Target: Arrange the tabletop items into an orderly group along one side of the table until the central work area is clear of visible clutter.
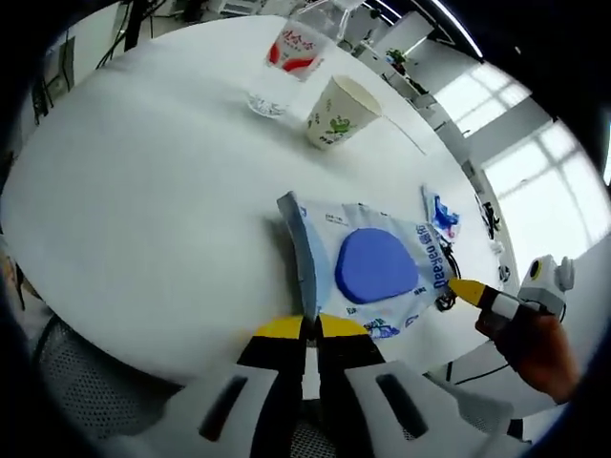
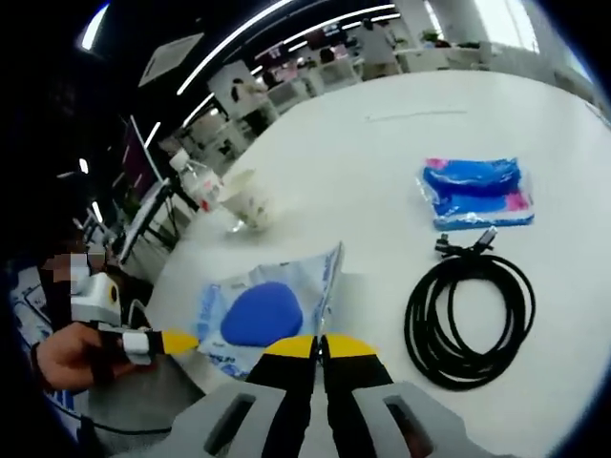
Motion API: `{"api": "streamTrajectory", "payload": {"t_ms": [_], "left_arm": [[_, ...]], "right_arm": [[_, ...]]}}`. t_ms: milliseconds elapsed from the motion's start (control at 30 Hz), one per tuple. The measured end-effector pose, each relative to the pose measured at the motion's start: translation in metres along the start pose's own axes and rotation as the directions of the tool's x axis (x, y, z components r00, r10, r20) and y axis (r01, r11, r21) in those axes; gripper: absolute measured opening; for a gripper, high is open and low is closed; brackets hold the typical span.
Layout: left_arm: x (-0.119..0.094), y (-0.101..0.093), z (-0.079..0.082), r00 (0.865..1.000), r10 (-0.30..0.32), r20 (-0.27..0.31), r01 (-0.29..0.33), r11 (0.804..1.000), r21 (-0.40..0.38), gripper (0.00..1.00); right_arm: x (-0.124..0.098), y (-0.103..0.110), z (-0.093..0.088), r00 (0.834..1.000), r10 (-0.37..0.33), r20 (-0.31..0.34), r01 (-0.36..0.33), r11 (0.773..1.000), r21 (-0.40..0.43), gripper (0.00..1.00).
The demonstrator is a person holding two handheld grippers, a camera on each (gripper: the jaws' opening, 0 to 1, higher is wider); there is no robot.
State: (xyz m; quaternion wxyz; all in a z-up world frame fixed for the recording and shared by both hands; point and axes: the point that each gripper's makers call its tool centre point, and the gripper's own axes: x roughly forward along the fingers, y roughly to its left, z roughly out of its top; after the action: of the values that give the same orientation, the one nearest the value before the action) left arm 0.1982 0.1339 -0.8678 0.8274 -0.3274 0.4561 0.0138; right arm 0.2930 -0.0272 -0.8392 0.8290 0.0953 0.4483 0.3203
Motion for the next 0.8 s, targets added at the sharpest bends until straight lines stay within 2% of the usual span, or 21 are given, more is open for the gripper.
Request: {"api": "streamTrajectory", "payload": {"t_ms": [367,500,800], "left_arm": [[0.003,-0.019,0.002,0.999,-0.029,-0.015,0.030,0.997,0.076,0.00],[0.005,-0.024,0.000,0.999,-0.041,-0.022,0.043,0.995,0.095,0.00],[0.008,-0.028,0.003,0.998,-0.049,-0.029,0.052,0.992,0.116,0.00]], "right_arm": [[-0.024,-0.015,-0.015,0.999,-0.029,0.026,0.028,0.998,0.055,0.00],[-0.029,-0.021,-0.017,0.999,-0.040,0.023,0.039,0.997,0.063,0.00],[-0.033,-0.018,-0.014,0.999,-0.045,0.030,0.043,0.998,0.054,0.00]]}}
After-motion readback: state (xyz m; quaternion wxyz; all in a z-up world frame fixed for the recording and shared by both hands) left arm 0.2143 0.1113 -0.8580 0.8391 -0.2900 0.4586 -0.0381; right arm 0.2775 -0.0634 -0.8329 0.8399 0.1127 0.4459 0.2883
